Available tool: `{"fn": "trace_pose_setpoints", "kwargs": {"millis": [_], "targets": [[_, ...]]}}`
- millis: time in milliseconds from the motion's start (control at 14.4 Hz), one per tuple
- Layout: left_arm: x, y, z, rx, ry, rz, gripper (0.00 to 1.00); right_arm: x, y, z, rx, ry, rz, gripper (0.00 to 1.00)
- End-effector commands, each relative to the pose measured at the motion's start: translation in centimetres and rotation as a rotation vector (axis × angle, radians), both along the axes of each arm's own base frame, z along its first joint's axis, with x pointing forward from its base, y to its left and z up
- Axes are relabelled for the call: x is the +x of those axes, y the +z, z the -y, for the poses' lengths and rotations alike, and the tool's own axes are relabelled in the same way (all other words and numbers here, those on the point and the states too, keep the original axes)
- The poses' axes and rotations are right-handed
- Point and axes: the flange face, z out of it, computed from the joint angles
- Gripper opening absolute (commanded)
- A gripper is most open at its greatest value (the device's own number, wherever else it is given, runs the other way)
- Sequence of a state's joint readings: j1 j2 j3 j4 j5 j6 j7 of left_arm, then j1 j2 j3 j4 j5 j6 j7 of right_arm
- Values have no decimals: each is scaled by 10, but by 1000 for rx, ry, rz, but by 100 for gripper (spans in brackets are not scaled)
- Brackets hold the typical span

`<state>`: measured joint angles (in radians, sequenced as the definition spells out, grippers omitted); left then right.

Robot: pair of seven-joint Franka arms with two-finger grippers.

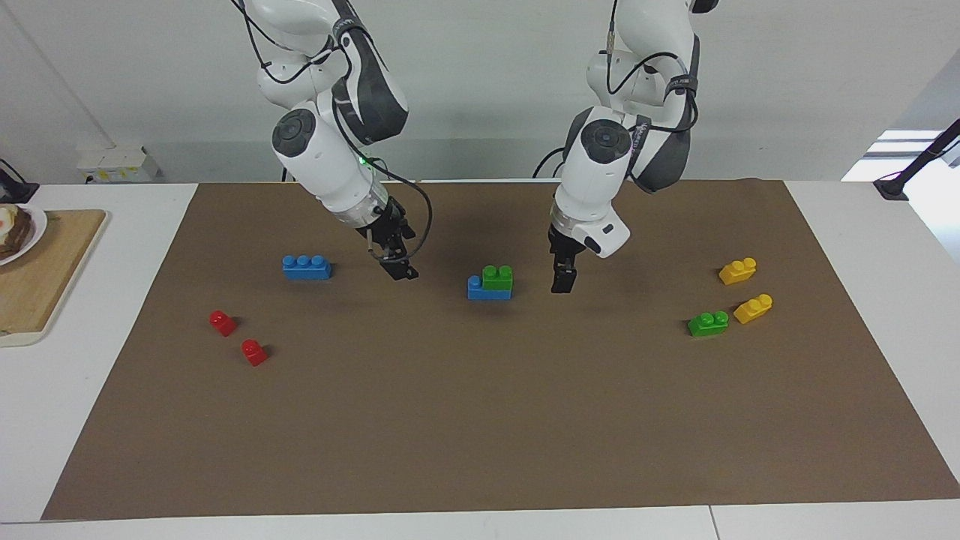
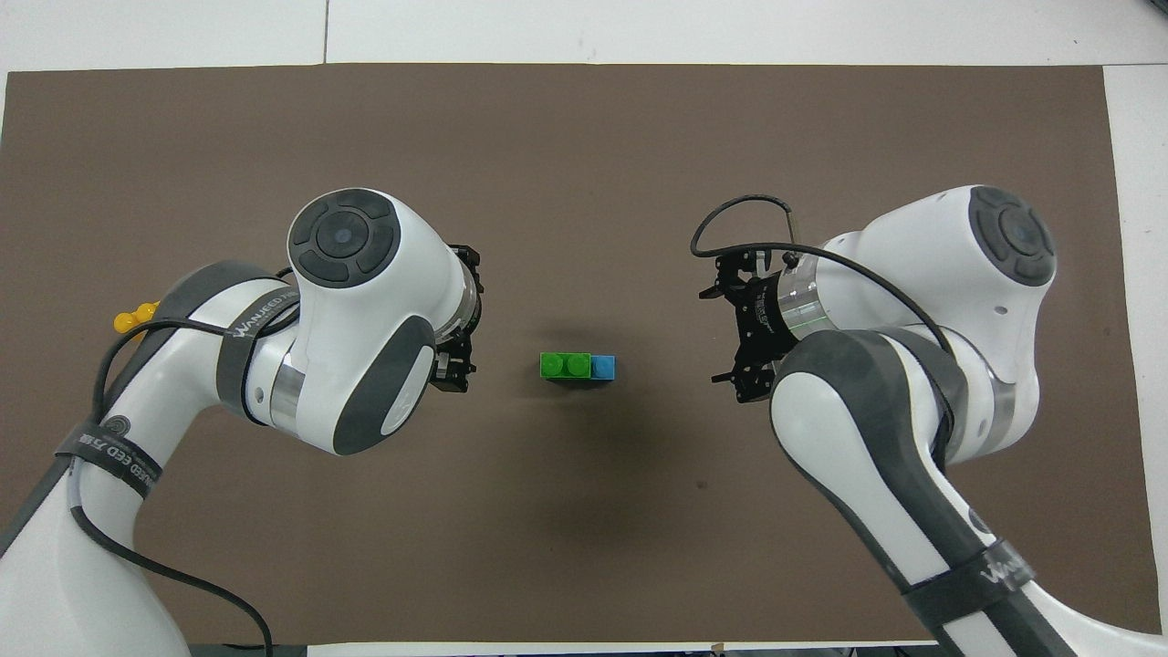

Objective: Remove green block with left arm and hold with right
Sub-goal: 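Grasp the green brick with the left gripper while the right gripper grasps the blue brick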

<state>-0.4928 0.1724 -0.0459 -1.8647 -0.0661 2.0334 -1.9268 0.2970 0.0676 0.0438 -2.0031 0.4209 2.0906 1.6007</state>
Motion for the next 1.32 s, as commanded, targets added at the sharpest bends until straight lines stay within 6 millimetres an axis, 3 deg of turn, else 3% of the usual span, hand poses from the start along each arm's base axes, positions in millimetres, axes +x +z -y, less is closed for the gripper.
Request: {"fn": "trace_pose_setpoints", "kwargs": {"millis": [0, 139, 279, 557, 836, 1254], "targets": [[-5, 3, 14, -20, 54, 18, 100, -4, -12, -11, 54, 6, 17, 100], [-11, 10, 35, -48, 126, 46, 100, -7, -25, -20, 59, 1, 16, 100], [-28, 24, 71, -23, 90, -6, 100, -12, -41, -29, 51, -2, 24, 100], [-34, 4, 70, -31, 93, 5, 100, -14, -54, -41, 72, -19, 15, 100], [-28, -17, 73, -29, 118, 6, 100, -18, -69, -54, 62, -10, 22, 100], [-48, -49, 80, -15, 94, -3, 100, -28, -78, -65, 55, 0, 46, 100]]}}
